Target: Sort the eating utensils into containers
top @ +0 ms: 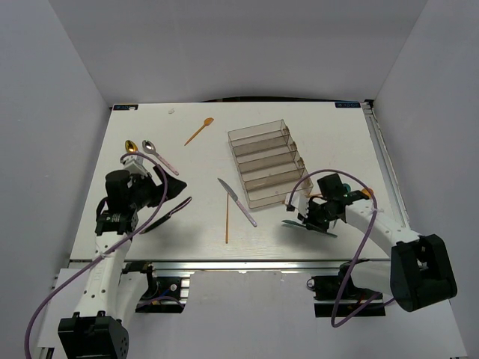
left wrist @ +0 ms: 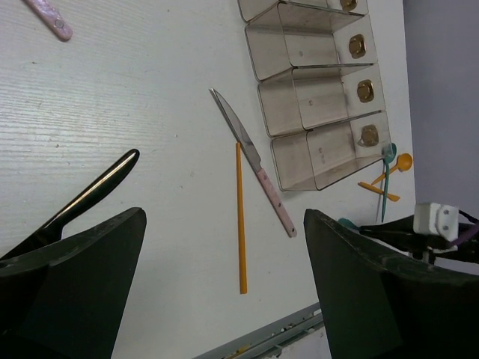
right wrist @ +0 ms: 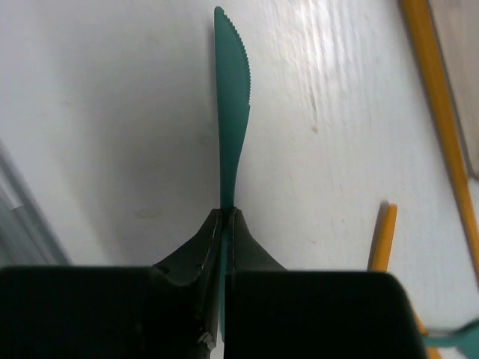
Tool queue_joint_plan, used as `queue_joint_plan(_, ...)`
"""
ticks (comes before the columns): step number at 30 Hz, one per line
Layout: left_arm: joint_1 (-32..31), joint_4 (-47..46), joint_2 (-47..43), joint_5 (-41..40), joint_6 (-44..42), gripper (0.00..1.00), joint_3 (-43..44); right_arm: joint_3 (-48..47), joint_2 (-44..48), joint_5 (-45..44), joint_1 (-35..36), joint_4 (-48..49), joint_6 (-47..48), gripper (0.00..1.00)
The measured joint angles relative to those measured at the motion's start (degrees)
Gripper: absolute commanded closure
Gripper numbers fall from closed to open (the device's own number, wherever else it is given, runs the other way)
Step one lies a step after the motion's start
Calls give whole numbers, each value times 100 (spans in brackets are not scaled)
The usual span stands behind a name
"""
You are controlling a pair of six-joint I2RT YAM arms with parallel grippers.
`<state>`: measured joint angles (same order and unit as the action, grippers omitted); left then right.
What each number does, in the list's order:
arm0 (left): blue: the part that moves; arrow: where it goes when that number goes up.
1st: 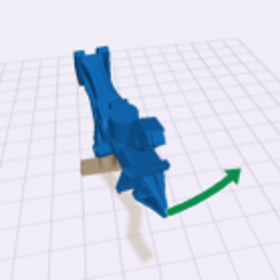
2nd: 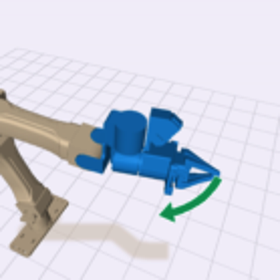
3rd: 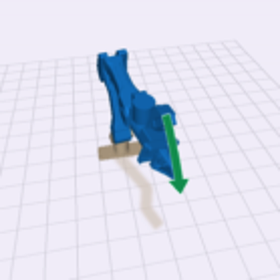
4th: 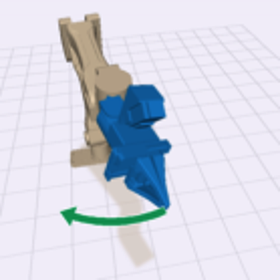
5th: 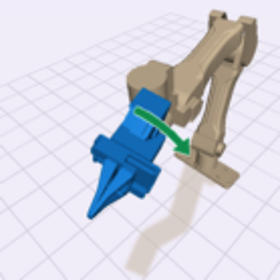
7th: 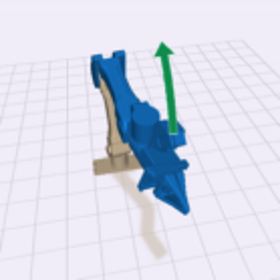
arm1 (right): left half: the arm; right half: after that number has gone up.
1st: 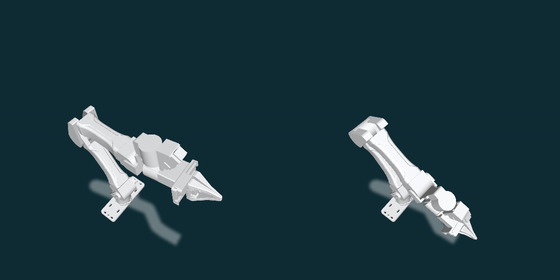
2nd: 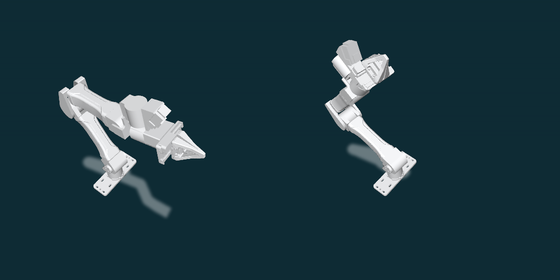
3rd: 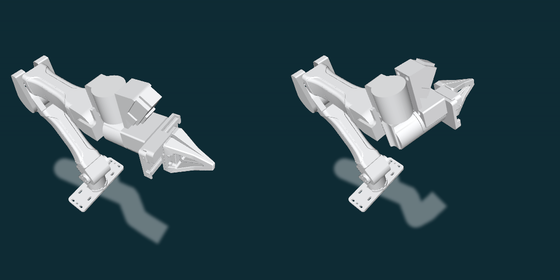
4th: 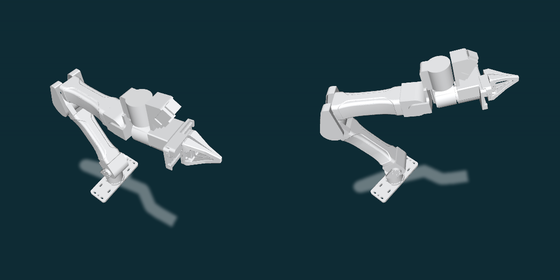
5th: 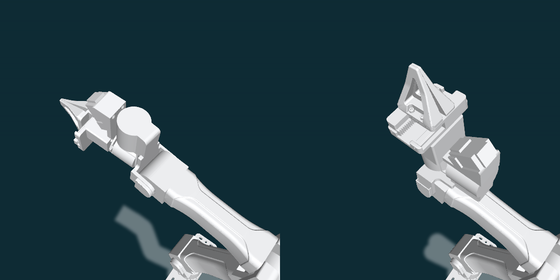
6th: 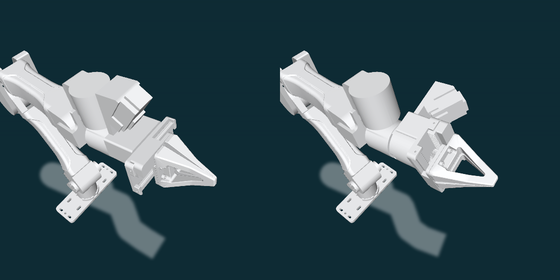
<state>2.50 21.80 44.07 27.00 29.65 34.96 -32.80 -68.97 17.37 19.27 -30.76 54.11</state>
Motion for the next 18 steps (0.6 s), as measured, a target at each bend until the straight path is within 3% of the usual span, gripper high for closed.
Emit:
queue_joint_plan(9,0,-94,212,-63,326,5,-192,-1950,31,1593,31,-1381,1397,96)
queue_joint_plan(14,-103,-151,520,-120,839,5,-380,-3139,-422,1690,94,-1659,2280,95)
queue_joint_plan(18,-798,-175,772,-372,1215,5,-437,-3442,-938,1464,184,-1467,2955,96)
